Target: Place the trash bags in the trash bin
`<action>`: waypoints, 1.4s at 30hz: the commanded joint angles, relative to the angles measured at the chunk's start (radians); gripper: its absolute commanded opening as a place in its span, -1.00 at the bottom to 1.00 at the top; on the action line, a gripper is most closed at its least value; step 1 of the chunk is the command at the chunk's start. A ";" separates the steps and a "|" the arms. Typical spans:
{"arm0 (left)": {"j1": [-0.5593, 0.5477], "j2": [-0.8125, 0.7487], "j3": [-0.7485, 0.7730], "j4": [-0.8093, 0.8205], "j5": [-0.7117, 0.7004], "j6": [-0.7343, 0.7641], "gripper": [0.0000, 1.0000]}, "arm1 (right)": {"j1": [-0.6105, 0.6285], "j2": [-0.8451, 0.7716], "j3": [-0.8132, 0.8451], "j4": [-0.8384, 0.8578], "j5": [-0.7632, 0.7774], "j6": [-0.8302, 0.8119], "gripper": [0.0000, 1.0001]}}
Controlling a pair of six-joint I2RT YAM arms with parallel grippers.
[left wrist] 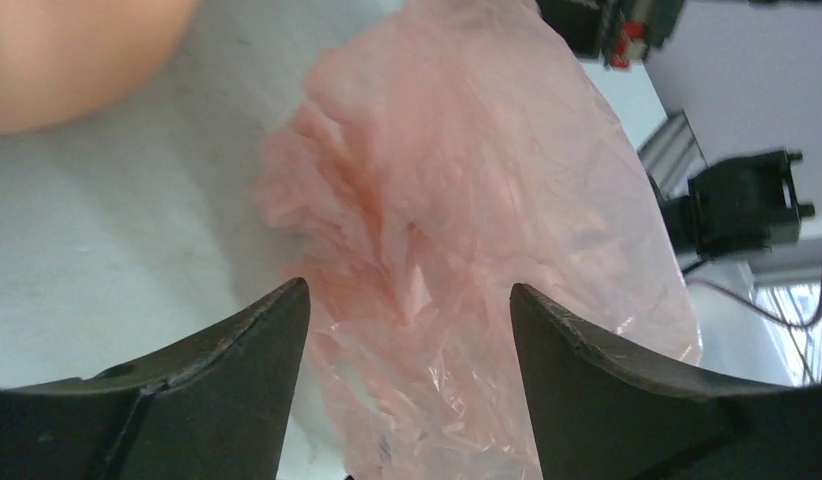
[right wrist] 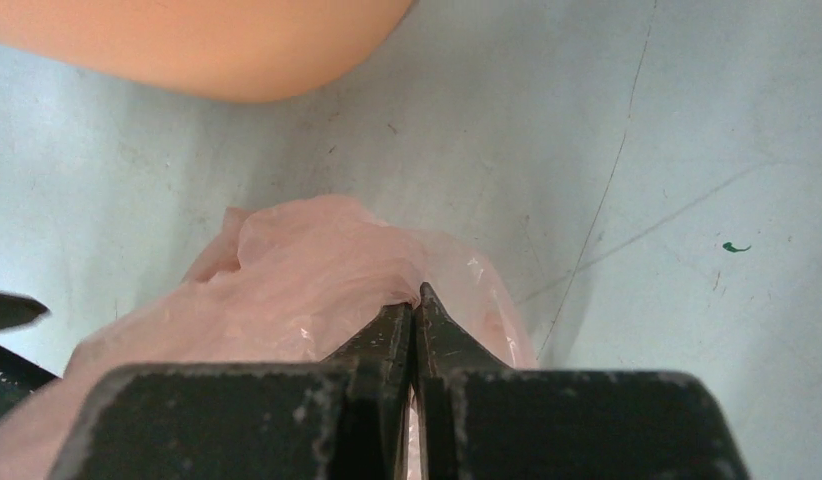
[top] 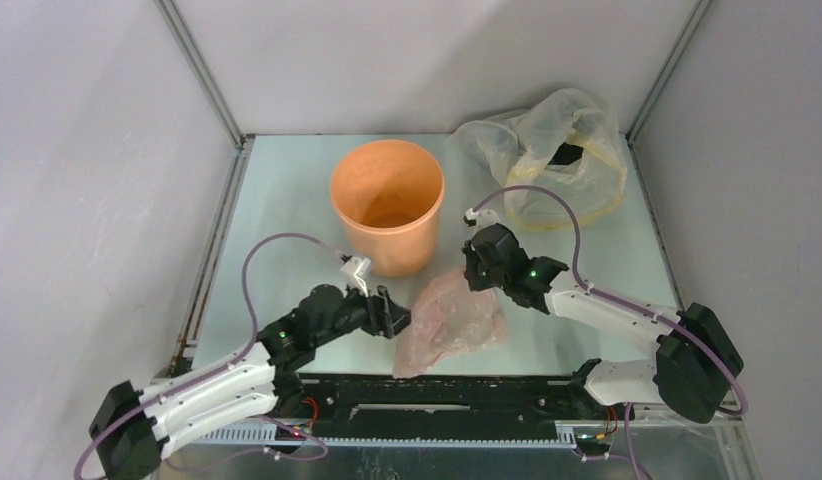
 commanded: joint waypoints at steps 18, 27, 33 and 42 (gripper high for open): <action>-0.271 0.351 0.220 0.003 -0.255 0.072 -0.57 | -0.061 -0.101 -0.063 -0.045 0.134 0.014 -0.98; -0.267 -0.063 0.110 -0.176 -0.451 -0.020 -0.99 | -0.218 -0.212 -0.073 -0.179 0.265 0.067 -1.00; -0.256 -0.195 0.087 -0.261 -0.523 -0.040 -0.99 | -0.259 -0.274 -0.075 -0.219 0.315 0.072 -1.00; -0.241 0.026 0.165 -0.122 -0.534 0.057 -0.50 | -0.321 -0.367 -0.077 -0.305 0.426 0.169 -1.00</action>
